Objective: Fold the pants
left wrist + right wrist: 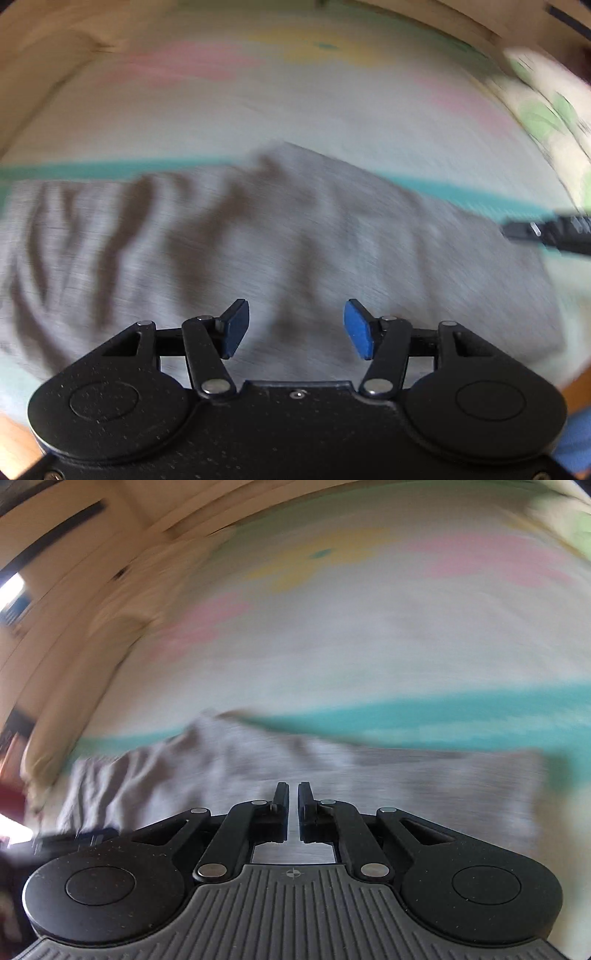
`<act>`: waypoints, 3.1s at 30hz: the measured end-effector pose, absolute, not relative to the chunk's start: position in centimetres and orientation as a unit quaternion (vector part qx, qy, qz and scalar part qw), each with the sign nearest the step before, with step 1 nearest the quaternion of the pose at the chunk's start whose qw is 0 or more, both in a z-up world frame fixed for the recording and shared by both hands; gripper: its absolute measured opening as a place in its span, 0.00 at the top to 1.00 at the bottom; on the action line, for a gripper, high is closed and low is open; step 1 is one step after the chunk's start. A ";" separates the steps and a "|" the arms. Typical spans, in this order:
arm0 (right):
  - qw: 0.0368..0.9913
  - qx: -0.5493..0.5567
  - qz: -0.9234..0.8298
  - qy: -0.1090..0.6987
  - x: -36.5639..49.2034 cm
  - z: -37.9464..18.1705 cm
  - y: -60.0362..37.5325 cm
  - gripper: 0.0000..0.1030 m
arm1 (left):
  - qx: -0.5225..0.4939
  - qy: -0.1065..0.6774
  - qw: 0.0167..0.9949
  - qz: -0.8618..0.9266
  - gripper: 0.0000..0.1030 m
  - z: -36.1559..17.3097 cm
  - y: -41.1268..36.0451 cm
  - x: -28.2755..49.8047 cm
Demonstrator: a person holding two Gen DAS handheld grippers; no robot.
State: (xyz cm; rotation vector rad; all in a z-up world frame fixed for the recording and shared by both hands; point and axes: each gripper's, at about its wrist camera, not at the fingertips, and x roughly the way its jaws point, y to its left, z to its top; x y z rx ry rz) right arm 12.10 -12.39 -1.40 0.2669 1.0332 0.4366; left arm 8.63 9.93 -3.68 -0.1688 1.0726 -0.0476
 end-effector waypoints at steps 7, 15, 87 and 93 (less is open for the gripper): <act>0.812 0.081 0.272 0.509 12.8 -2.3 -4.6 0.93 | -0.134 0.488 0.857 0.092 0.40 -3.0 19.2 8.9; 0.804 0.076 0.234 0.541 15.0 -5.7 -1.3 0.93 | -0.199 0.457 0.845 0.193 0.35 -2.5 28.7 7.4; 0.813 0.241 0.031 0.529 4.1 -2.7 -29.5 0.93 | -0.106 0.463 0.850 -0.229 0.63 2.0 -8.2 10.0; 0.820 0.275 0.001 0.502 3.2 -1.9 -31.8 0.92 | -0.108 0.448 0.864 -0.204 0.54 3.7 -4.2 12.0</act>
